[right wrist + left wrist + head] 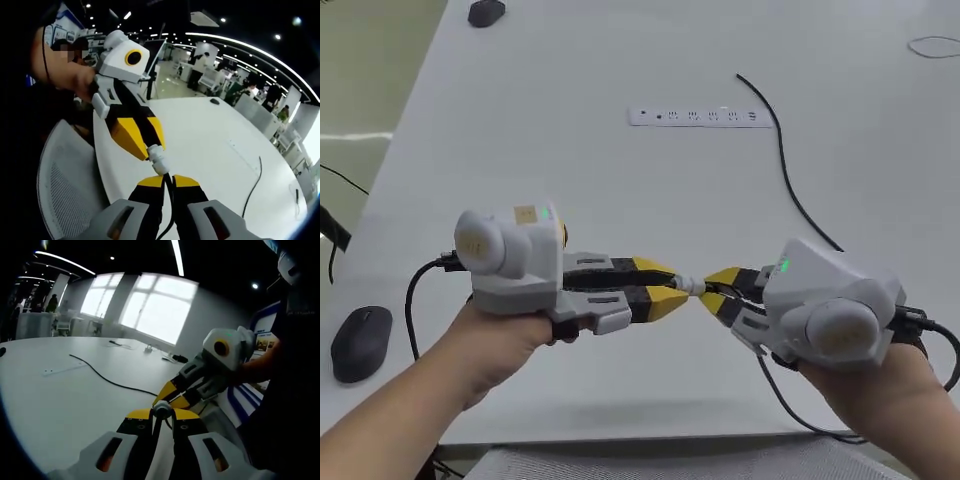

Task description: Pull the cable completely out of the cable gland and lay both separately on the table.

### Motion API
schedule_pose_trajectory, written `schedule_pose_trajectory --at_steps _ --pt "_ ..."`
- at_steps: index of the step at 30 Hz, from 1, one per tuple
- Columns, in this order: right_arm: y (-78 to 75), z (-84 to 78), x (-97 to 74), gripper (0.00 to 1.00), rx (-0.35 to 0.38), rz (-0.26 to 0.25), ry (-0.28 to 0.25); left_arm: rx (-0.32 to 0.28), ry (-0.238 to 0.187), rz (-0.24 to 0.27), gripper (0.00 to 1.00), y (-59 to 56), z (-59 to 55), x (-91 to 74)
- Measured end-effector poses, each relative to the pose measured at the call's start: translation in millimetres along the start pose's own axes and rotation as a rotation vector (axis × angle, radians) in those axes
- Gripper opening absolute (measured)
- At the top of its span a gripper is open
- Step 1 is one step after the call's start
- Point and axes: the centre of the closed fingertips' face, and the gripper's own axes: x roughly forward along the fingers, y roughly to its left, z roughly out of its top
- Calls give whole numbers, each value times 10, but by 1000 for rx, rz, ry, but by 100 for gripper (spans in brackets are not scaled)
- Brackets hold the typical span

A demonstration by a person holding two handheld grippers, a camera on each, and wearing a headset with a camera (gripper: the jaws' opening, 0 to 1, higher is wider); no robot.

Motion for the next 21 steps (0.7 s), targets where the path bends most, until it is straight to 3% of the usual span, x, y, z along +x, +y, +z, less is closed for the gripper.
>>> schedule_pose_trajectory --at_steps 8,21 --pt "-88 -134 3 0 78 -16 20 -5 -12 4 15 31 24 -15" --pt "-285 -489 14 0 349 -53 49 15 -27 12 15 32 91 -26"
